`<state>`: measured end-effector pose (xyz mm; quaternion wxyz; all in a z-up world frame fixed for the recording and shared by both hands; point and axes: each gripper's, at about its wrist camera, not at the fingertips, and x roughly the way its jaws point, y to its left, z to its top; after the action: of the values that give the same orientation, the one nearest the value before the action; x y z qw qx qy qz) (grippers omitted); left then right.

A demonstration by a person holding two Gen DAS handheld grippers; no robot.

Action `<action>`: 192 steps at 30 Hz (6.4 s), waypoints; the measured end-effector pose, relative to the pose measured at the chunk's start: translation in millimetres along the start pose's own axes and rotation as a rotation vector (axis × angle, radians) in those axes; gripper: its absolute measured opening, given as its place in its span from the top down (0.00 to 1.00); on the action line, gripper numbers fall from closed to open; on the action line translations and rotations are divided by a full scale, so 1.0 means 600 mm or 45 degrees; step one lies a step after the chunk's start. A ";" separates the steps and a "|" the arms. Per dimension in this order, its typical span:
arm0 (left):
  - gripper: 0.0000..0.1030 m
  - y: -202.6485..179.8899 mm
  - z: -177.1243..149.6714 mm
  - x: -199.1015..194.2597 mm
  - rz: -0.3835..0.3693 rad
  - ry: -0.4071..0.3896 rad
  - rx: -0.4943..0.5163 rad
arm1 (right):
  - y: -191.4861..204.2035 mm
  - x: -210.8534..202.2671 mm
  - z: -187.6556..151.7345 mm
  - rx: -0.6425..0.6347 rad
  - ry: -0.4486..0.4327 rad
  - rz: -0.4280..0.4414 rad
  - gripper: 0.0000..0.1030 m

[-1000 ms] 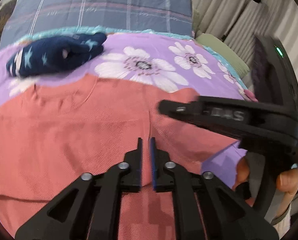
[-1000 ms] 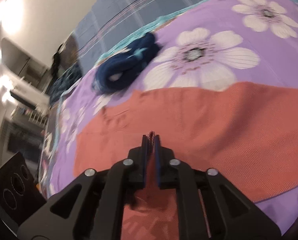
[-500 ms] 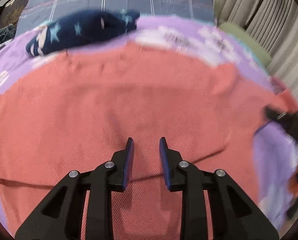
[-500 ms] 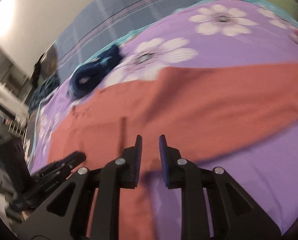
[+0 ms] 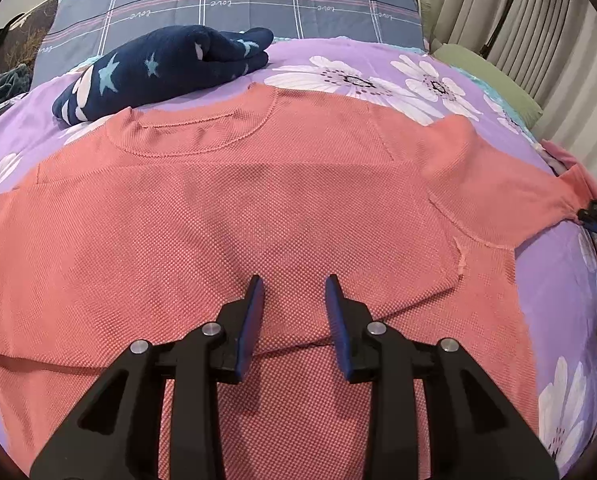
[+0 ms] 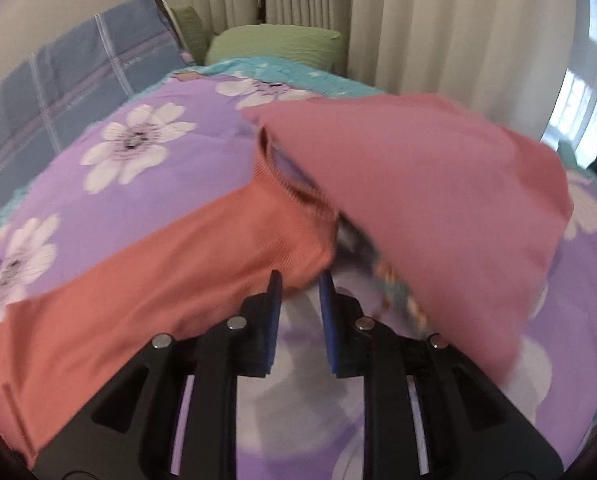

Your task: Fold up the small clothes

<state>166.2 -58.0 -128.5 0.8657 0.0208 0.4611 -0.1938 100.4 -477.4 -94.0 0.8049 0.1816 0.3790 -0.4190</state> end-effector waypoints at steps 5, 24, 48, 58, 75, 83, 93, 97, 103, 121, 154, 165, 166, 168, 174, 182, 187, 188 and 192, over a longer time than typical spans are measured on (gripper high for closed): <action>0.68 0.007 0.001 -0.003 -0.038 0.008 -0.018 | -0.010 0.018 0.021 0.100 -0.019 0.092 0.92; 0.58 0.057 0.000 -0.055 -0.171 -0.044 -0.136 | 0.236 -0.214 -0.087 -0.313 0.048 1.207 0.99; 0.44 -0.008 0.061 0.021 -0.481 0.074 -0.244 | 0.253 -0.155 -0.258 -0.657 0.365 1.206 0.95; 0.97 -0.058 0.121 -0.005 -0.445 -0.038 -0.171 | 0.242 -0.152 -0.263 -0.646 0.301 1.189 0.95; 0.97 0.174 0.091 -0.275 -0.065 -0.498 -0.186 | 0.265 -0.187 -0.246 -0.662 0.274 1.165 0.71; 0.97 0.189 0.085 -0.308 0.024 -0.553 -0.143 | 0.336 -0.197 -0.282 -0.773 0.317 1.129 0.84; 0.97 0.285 0.021 -0.239 0.145 -0.388 -0.254 | 0.315 -0.165 -0.284 -0.696 0.337 1.088 1.00; 0.96 0.308 -0.007 -0.207 0.179 -0.314 -0.275 | 0.312 -0.167 -0.289 -0.706 0.300 1.095 1.00; 0.93 0.333 -0.047 -0.173 0.251 -0.241 -0.289 | 0.308 -0.162 -0.290 -0.689 0.296 1.113 1.00; 0.59 0.347 -0.074 -0.117 0.380 -0.150 -0.271 | 0.273 -0.167 -0.297 -0.682 0.300 1.121 1.00; 0.18 0.292 -0.075 -0.166 0.421 -0.294 -0.149 | 0.241 -0.212 -0.227 -0.560 0.175 0.913 0.87; 0.18 0.262 -0.126 -0.153 0.391 -0.184 -0.033 | 0.227 -0.205 -0.273 -0.641 0.218 0.927 0.78; 0.18 0.263 -0.136 -0.159 0.372 -0.177 -0.031 | 0.207 -0.202 -0.279 -0.619 0.215 0.940 0.80; 0.18 0.267 -0.158 -0.167 0.328 -0.150 -0.041 | 0.172 -0.202 -0.289 -0.594 0.194 0.956 0.89; 0.18 0.290 -0.231 -0.199 0.206 -0.123 -0.166 | 0.098 -0.233 -0.333 -0.684 0.136 1.000 0.87; 0.18 0.259 -0.299 -0.228 0.138 -0.083 -0.035 | 0.043 -0.235 -0.362 -0.670 0.250 1.053 0.85; 0.18 0.242 -0.338 -0.251 0.054 -0.082 0.002 | 0.010 -0.240 -0.379 -0.668 0.328 1.116 0.83; 0.18 0.238 -0.346 -0.255 0.036 -0.081 0.013 | 0.003 -0.241 -0.381 -0.663 0.344 1.131 0.82; 0.18 0.218 -0.384 -0.274 -0.028 -0.067 0.078 | -0.035 -0.251 -0.399 -0.642 0.409 1.201 0.81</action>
<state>-51.8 164.5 -147.0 0.8743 0.0372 0.4322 -0.2177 -80.5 -262.9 -133.5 0.8558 0.1948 0.4631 0.1231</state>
